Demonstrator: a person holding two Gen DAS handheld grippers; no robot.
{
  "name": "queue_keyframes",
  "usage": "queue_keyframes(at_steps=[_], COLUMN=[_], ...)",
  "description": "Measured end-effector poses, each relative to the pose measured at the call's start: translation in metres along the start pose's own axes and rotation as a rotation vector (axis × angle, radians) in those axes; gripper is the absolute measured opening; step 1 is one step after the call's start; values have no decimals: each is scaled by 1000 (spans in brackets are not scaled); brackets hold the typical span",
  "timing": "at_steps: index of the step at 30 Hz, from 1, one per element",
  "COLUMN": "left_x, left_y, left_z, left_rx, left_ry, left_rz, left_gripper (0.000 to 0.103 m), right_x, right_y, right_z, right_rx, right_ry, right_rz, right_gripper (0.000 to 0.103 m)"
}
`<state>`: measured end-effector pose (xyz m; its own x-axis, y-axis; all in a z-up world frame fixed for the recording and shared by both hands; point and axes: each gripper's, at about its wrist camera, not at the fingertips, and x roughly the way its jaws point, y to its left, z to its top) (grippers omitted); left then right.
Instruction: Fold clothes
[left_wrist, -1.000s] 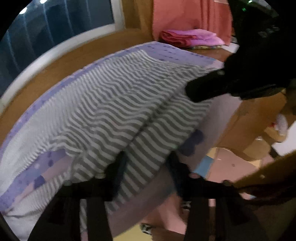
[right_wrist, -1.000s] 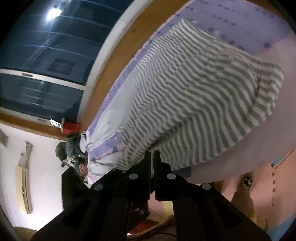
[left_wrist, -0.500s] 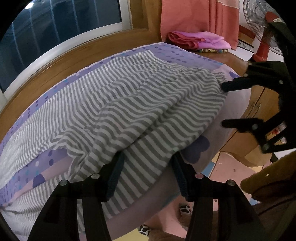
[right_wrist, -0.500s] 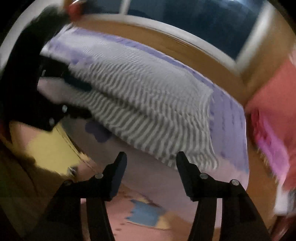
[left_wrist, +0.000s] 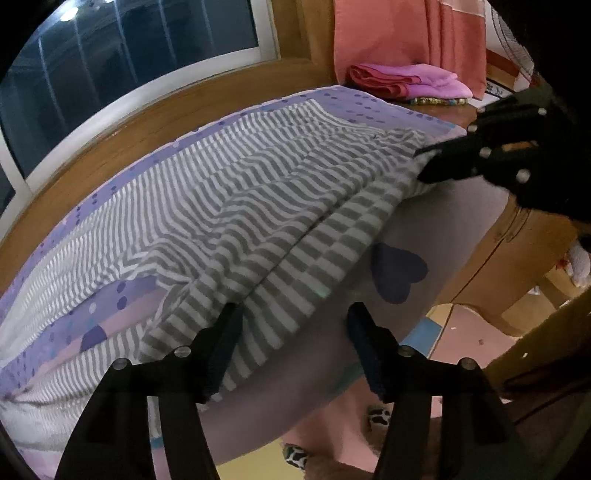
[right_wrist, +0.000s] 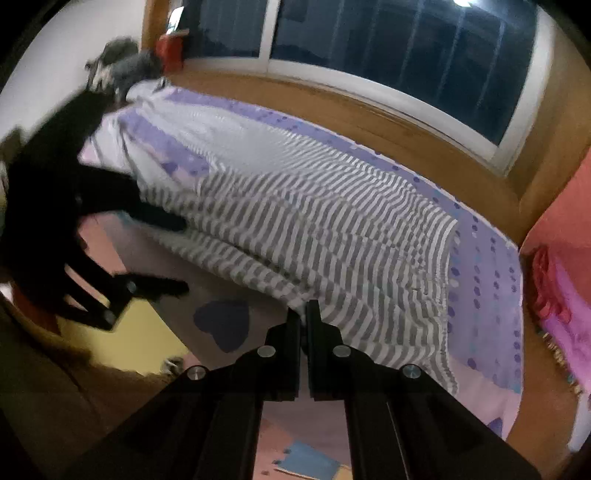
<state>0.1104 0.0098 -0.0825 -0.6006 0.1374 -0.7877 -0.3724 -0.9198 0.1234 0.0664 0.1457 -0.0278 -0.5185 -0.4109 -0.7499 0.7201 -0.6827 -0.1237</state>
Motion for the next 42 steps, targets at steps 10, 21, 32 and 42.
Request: queue_keyframes(at_steps=[10,21,32,42], left_x=[-10,-52,-64,-69], left_y=[1,1,-4,-28], left_z=[9,10,7,14], left_rx=[64,-1,-35,69], left_ry=[38,97,105,176], left_rz=[73,31,36,-88], left_gripper=[2,1,1,1], right_x=[-14,-13,13,-34], right_y=[24,21,13,-25], right_z=[-20,-63,-65,-45], right_rx=[-115,-273,-531,-374], right_ry=[15,21,16,76], right_rz=[-24,-300,-353,-214], right_gripper=[4,42,36,4])
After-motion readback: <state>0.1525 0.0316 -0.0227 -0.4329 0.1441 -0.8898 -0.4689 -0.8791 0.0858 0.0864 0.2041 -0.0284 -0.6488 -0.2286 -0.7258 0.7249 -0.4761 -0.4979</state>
